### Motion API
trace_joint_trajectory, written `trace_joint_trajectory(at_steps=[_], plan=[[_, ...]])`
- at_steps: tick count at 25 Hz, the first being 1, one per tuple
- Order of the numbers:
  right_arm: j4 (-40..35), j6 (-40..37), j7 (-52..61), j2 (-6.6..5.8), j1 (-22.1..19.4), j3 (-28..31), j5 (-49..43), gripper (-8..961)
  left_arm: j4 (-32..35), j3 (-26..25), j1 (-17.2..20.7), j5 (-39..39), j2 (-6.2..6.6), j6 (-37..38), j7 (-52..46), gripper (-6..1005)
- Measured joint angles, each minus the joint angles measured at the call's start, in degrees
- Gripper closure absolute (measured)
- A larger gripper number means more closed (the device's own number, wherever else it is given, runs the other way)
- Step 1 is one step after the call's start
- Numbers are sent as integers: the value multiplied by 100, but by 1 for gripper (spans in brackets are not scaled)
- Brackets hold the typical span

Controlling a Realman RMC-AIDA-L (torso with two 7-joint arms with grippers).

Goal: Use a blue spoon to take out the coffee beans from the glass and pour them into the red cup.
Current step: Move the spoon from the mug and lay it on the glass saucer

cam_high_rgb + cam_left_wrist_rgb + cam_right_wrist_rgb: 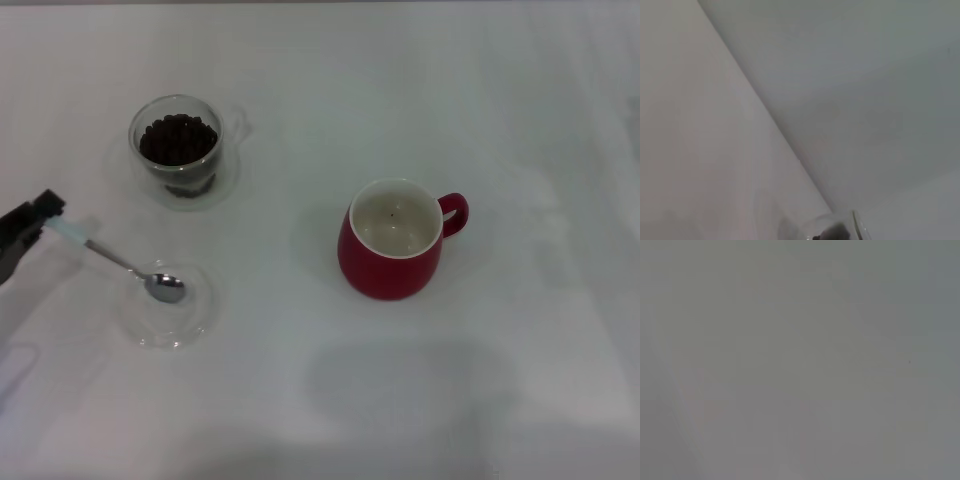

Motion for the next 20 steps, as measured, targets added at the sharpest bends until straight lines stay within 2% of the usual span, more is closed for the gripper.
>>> trace_joint_trajectory(at_steps=[9,20], plan=[[12,9,2,0,12,0,11,379,40,37,-336,408,-225,-469,6,865],[56,27,3,0,8,0,67,379,36,57,-327,427,-261,-545,76,853]])
